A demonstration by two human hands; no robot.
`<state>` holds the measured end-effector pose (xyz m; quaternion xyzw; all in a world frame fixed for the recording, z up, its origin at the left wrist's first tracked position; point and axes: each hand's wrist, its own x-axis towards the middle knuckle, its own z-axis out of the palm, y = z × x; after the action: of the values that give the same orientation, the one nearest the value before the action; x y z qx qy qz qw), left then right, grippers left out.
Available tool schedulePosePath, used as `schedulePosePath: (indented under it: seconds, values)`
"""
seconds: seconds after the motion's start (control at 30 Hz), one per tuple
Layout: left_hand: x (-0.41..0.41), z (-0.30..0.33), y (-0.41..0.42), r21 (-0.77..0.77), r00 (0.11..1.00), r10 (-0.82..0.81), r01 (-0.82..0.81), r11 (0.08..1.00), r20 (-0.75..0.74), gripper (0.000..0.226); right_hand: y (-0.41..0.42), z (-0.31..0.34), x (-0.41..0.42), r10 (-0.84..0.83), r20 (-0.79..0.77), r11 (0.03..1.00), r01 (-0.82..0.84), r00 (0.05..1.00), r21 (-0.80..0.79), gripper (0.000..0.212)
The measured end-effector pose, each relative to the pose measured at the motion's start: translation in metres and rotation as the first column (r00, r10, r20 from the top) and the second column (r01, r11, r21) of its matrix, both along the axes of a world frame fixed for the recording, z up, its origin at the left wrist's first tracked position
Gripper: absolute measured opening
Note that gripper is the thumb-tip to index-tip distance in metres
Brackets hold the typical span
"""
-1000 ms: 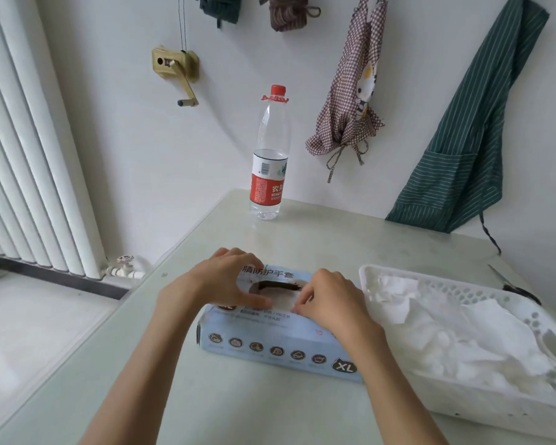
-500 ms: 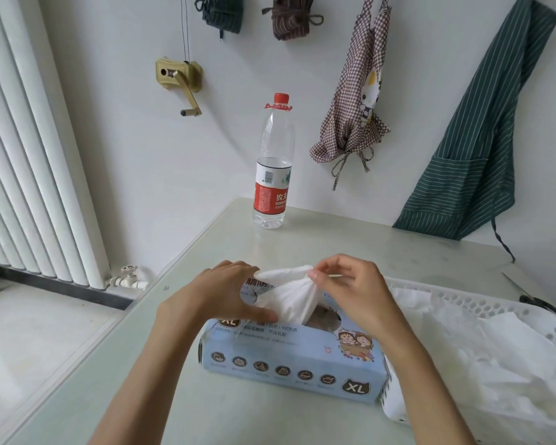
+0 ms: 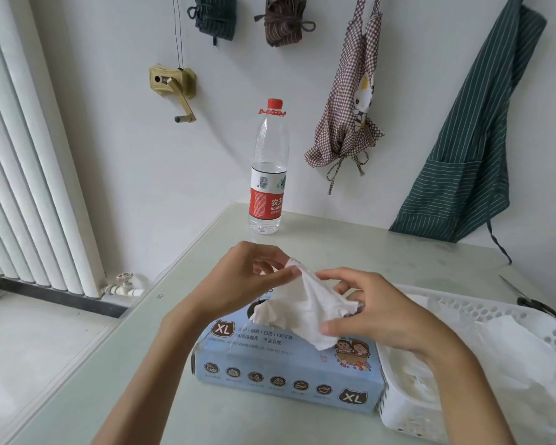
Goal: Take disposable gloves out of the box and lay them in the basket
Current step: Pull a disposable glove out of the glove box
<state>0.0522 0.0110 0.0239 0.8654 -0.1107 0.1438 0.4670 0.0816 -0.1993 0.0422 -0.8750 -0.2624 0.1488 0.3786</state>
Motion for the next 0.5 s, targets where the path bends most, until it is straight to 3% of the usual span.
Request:
schedulePosePath:
  seconds: [0.13, 0.2, 0.27, 0.33, 0.43, 0.5]
  values:
    - [0.001, -0.001, -0.001, 0.006, 1.000, 0.008, -0.008, 1.000, 0.027, 0.013, 0.008, 0.000, -0.001, -0.051, 0.014, 0.997, 0.050, 0.999, 0.067, 0.029]
    - [0.001, 0.000, 0.001, -0.069, 1.000, -0.005, 0.006, 0.998, 0.020, 0.015, 0.005, -0.001, 0.005, -0.151, 0.014, 0.966, 0.145, 0.988, 0.214, 0.017]
    - [0.000, -0.001, 0.001, -0.156, 0.999, -0.053, 0.051, 0.986, -0.007, 0.019, 0.002, 0.003, 0.006, -0.180, -0.107, 0.889, 0.208, 0.978, 0.409, 0.012]
    - [-0.001, -0.002, -0.004, -0.162, 0.994, -0.107, 0.103, 0.981, -0.019, 0.022, -0.001, 0.007, 0.005, -0.135, -0.179, 0.858, 0.205, 0.975, 0.471, 0.019]
    - [0.000, -0.001, -0.015, -0.127, 0.991, -0.123, 0.128, 0.984, 0.048, 0.019, -0.004, 0.008, 0.002, -0.003, -0.216, 0.935, 0.080, 0.976, 0.347, 0.047]
    - [0.001, -0.001, -0.019, -0.130, 0.991, -0.119, 0.126, 0.983, 0.058, 0.019, -0.003, 0.007, 0.000, -0.004, -0.213, 0.959, 0.063, 0.977, 0.275, 0.052]
